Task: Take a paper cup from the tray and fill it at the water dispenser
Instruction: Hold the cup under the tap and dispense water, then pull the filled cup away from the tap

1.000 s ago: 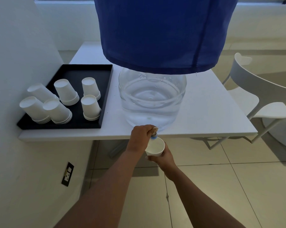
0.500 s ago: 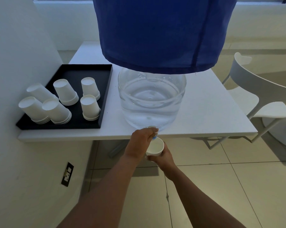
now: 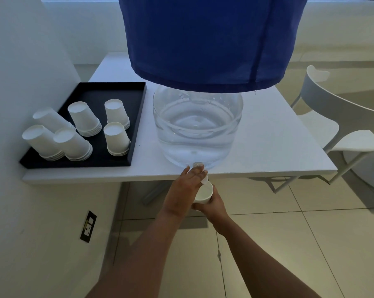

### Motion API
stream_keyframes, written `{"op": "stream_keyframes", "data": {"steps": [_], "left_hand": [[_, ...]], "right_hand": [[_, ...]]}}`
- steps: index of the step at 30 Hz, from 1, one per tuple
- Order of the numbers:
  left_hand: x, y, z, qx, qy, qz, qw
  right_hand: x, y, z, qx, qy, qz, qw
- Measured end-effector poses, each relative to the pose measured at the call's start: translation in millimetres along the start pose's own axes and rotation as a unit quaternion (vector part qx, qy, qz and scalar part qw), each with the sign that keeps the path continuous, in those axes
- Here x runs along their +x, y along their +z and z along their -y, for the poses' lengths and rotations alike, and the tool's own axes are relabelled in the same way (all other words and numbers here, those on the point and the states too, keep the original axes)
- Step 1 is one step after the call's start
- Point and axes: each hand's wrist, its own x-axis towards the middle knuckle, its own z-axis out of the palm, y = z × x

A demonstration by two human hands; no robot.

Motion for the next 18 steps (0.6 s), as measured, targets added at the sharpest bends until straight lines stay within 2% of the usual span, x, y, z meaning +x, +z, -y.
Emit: {"op": "stream_keyframes", "data": {"steps": [3, 9, 12, 14, 16, 18], "left_hand": [[-3, 5, 1, -0.016, -0.004, -0.014, 1.000], [-24, 23, -2, -0.122, -0.106, -0.050, 0.986], [-41, 37, -3, -0.224, -0.257, -0.077, 0.937], [-47, 47, -2, -0.278, -0.350, -0.020, 0.894], [-48, 54, -3, -0.322, -0.385, 0.045, 0.863], [-45, 60, -7, -0.356, -0.375, 0.062, 0.854]], "right_hand": [[0, -1, -3, 0.000, -0.004, 0.002, 1.000], [-5, -3, -10, 0.001, 0.003, -0.008, 1.000], [-9, -10, -15, 0.008, 0.015, -0.018, 1.000], [-13, -16, -18, 0.012, 0.018, -0.017, 1.000], [-17, -23, -19, 0.015, 0.021, -0.017, 1.000], [-21, -30, -21, 0.016, 0.021, -0.019, 0.999]]}}
